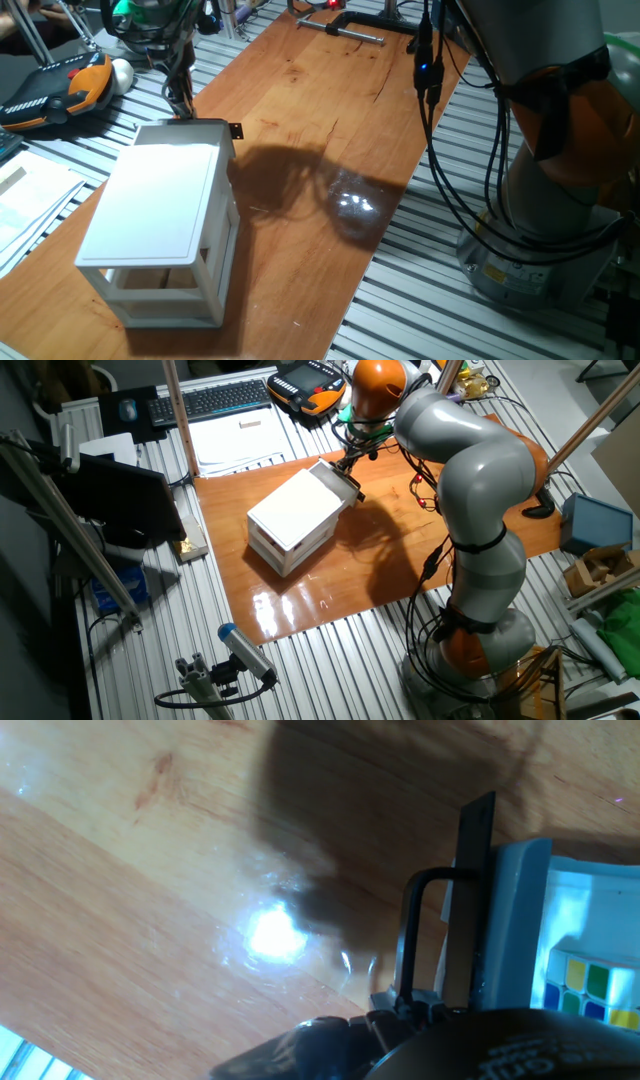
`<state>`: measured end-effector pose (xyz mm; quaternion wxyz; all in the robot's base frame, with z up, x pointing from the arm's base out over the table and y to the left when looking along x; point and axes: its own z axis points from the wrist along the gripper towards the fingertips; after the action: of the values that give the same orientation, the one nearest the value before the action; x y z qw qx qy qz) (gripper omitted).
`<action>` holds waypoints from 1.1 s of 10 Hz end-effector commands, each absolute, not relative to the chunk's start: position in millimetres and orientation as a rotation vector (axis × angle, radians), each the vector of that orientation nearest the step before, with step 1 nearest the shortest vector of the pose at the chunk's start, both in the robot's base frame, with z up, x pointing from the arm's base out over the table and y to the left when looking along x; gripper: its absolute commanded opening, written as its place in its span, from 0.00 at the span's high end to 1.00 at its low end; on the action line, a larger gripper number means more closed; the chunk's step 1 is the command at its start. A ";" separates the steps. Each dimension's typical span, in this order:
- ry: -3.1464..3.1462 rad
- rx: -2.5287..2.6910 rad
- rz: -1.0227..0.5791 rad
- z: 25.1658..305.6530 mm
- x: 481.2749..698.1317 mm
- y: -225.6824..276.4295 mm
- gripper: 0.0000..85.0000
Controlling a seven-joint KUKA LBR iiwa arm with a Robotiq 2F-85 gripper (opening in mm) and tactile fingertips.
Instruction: Grasp the handle and open the drawer
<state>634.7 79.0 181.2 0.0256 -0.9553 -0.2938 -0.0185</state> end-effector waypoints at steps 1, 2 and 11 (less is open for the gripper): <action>-0.909 -2.956 -0.056 181.2 634.8 78.6 0.99; -0.910 -2.957 -0.055 181.5 635.1 77.9 0.99; -0.919 -2.955 -0.055 181.6 633.7 78.2 0.99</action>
<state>633.7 78.2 181.3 0.0234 -0.9543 -0.2974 -0.0182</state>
